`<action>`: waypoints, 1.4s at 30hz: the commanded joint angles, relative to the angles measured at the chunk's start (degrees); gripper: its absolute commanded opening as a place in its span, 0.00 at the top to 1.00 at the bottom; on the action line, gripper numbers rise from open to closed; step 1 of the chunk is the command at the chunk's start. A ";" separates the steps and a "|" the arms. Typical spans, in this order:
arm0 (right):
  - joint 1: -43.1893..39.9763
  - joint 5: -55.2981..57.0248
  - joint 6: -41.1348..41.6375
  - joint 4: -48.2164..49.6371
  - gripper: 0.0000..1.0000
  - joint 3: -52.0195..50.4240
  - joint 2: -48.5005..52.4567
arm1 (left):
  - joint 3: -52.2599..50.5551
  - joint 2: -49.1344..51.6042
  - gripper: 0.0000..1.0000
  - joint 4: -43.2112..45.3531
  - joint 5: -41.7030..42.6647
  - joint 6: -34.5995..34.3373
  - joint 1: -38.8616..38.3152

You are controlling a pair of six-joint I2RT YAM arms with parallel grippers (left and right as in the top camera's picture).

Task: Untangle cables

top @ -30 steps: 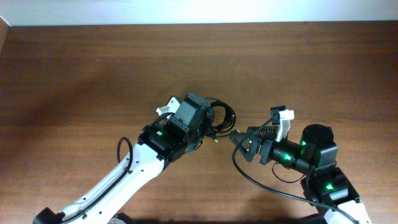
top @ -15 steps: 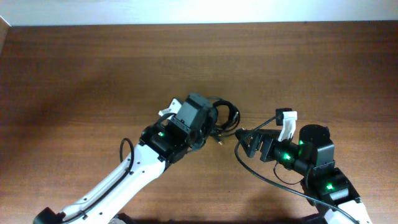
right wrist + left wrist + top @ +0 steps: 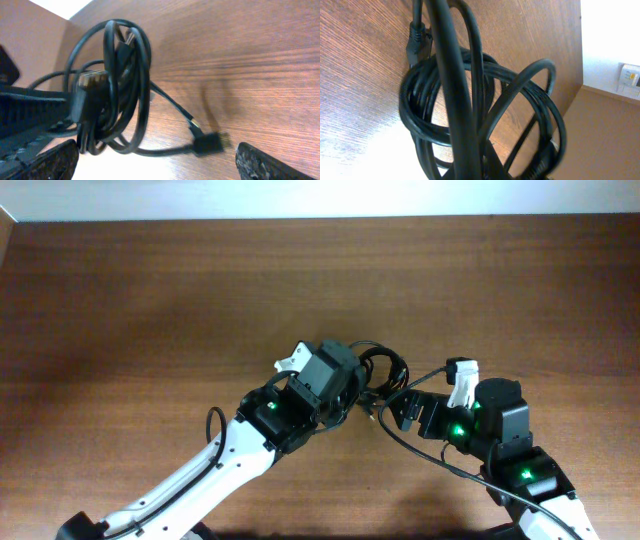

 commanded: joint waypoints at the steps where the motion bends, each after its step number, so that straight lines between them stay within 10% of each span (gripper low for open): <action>1: -0.24 3.89 0.20 -0.35 0.01 0.87 0.04 | 1.60 -1.77 1.00 0.57 -0.83 -0.74 0.81; 31: -0.22 -12.17 -1.81 9.18 0.00 0.87 -0.07 | 1.60 -6.51 1.00 2.58 -3.23 -2.10 1.09; 42: -0.22 -12.09 -2.99 9.40 0.18 0.87 -0.07 | 1.60 -6.49 1.00 3.56 2.91 -2.32 -0.11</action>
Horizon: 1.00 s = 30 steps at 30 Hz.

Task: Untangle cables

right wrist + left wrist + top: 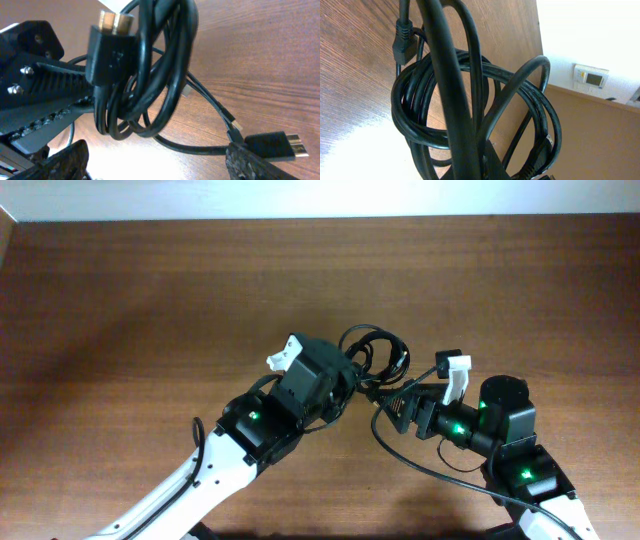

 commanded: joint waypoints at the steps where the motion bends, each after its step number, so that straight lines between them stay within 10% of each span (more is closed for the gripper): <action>1: -0.22 -0.55 -0.66 0.44 0.19 0.87 -0.07 | 1.60 -1.18 1.00 0.63 3.61 -0.76 -0.76; 6: -0.22 -0.26 -0.68 0.39 0.24 0.87 -0.07 | 1.60 -1.18 1.00 2.60 4.66 -0.76 -2.62; 18: -0.24 3.32 -0.70 -1.73 0.76 0.87 0.00 | 1.60 -1.18 1.00 4.00 3.34 -0.74 -3.15; 30: -0.24 5.38 -2.19 -3.50 0.96 0.87 -0.02 | 1.60 -1.20 1.00 3.96 -7.58 -0.72 -3.15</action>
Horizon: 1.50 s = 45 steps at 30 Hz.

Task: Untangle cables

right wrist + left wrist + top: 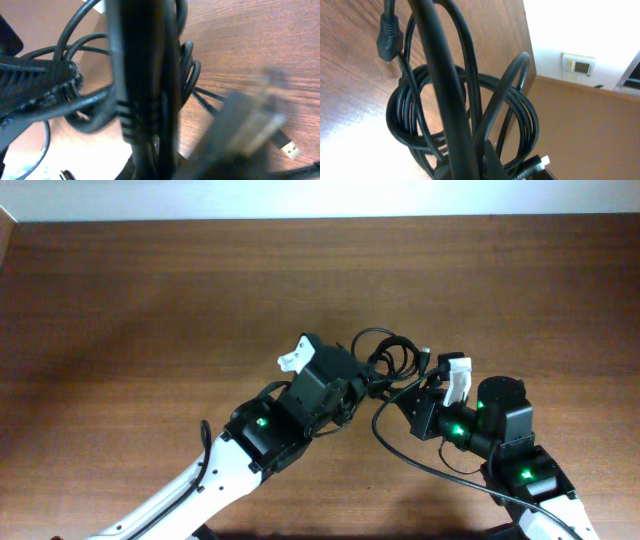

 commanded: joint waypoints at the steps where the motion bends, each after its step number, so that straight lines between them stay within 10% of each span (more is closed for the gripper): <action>1: -0.24 1.44 -0.81 -0.04 0.96 0.87 -0.02 | 1.60 -1.20 1.00 0.48 -6.03 -0.57 0.00; 27: -0.28 5.77 -0.81 -2.82 0.96 0.87 -0.02 | 1.60 -1.20 1.00 -21.29 -34.01 -0.57 0.00; 45: -0.28 5.92 -0.79 -2.82 0.96 0.87 -0.02 | 1.60 -1.18 0.86 -38.60 -30.01 -0.52 -0.02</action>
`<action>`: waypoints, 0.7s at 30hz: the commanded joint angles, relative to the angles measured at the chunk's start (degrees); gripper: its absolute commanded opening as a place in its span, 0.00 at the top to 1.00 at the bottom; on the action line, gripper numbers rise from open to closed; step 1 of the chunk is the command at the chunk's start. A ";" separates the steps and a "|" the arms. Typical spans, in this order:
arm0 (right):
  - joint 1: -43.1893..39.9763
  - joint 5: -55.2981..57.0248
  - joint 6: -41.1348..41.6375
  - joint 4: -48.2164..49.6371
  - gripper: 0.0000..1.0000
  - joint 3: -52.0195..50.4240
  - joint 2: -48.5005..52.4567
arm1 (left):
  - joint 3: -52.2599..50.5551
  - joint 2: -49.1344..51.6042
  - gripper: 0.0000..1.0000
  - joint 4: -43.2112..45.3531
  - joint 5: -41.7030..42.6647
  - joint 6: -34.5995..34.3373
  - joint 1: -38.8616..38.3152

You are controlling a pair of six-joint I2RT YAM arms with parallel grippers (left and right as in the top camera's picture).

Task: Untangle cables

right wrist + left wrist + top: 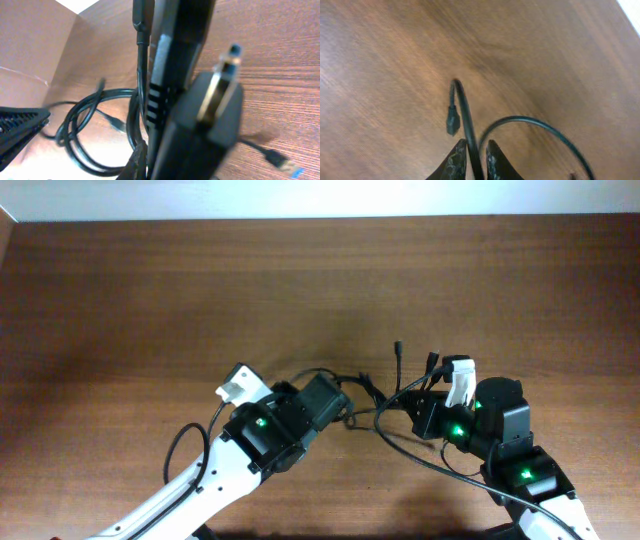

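Note:
Black cables point(375, 395) stretch across the table between my two grippers. The left gripper point(343, 402) is shut on one thin black cable point(466, 115), which curves up and ends in a small plug point(452, 122). The right gripper point(415, 402) is shut on a thick bunch of cable and plugs point(165, 95), with a gold-tipped plug point(222, 75) close to its camera. One right finger point(139, 159) shows; the other is hidden. A loose loop point(87, 132) lies on the wood beyond.
Two cable ends point(397, 347) stick up toward the back of the brown wooden table point(150, 290). A long cable point(405, 448) curves forward under the right arm. A blue-tipped USB plug point(282, 164) lies on the wood.
The left gripper has moved left and toward the front. The coil that filled its view is gone; only one thin cable is in its jaws. The right gripper stays put, holding the plugs.
The left gripper held a tight coil at the table's middle while the right gripper stood open beside it. The right gripper then came up to the coil and shut on its plugs. Now the grippers are apart and the coil is drawn out into loose strands.

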 commanded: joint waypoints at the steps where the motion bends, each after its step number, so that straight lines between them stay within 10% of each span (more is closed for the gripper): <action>1: -0.28 0.92 -0.63 0.46 0.96 0.87 -0.09 | 1.11 -1.14 0.85 -0.74 -0.17 -0.31 0.20; 8: -0.28 0.92 -0.66 0.46 0.96 0.87 -0.09 | 1.11 -1.14 0.64 -1.09 -0.17 -0.31 0.20; 15: -0.28 0.92 -0.63 0.46 0.96 0.87 -0.09 | 1.11 -1.14 0.02 4.00 4.24 1.57 0.20; 21: -0.28 0.87 -0.63 0.46 0.96 0.87 -0.09 | 1.11 -1.11 0.01 16.37 6.91 24.33 0.20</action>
